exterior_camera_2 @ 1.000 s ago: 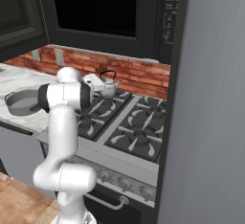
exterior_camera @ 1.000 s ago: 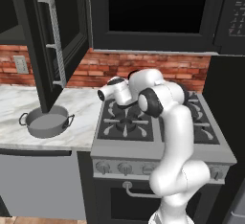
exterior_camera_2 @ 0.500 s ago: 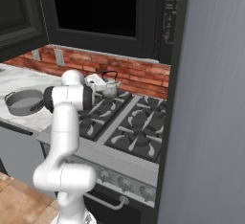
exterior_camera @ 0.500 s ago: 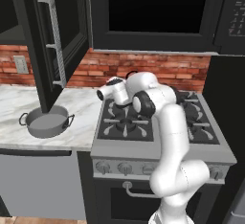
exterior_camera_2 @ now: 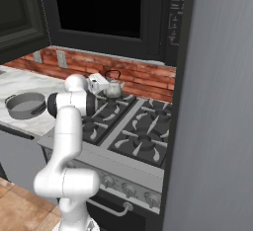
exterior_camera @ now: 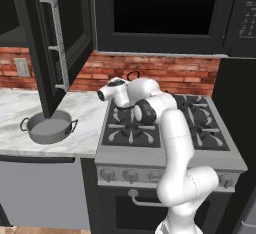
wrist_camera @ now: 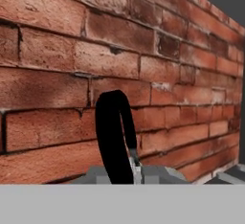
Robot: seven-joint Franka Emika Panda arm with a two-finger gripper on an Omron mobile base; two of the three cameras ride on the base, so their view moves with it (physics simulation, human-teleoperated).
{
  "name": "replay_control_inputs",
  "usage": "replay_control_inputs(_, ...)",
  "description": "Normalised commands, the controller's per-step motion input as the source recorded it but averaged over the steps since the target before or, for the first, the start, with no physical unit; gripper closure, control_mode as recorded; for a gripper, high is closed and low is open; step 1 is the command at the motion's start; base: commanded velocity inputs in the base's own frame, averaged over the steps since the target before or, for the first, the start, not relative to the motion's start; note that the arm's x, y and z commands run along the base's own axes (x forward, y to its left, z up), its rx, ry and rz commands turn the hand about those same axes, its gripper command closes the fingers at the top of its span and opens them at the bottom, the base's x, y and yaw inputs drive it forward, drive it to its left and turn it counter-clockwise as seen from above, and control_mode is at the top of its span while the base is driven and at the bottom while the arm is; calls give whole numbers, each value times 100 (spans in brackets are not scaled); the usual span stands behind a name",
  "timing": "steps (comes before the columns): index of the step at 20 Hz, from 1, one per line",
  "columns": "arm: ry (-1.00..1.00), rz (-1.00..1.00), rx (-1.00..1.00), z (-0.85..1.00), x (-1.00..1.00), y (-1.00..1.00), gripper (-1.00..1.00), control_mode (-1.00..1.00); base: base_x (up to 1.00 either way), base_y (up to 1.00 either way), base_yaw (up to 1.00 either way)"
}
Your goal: Pick the kettle from the cabinet and place it on a stove burner. Then pick the pot from the counter and place it on another stove burner. Finally, turn both burners on.
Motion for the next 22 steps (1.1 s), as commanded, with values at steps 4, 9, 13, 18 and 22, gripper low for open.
replay_control_inputs(4,0,0,0,-30,2,0,100,-100,0,0,0)
replay_control_inputs(9,-8,0,0,-25,-10,4,-100,-100,0,0,0)
replay_control_inputs(13,-10,0,0,-22,-14,1,-100,-100,0,0,0)
replay_control_inputs(18,-9,0,0,-23,-22,3,-100,-100,0,0,0)
replay_control_inputs(22,-10,0,0,-23,-24,8,-100,-100,0,0,0)
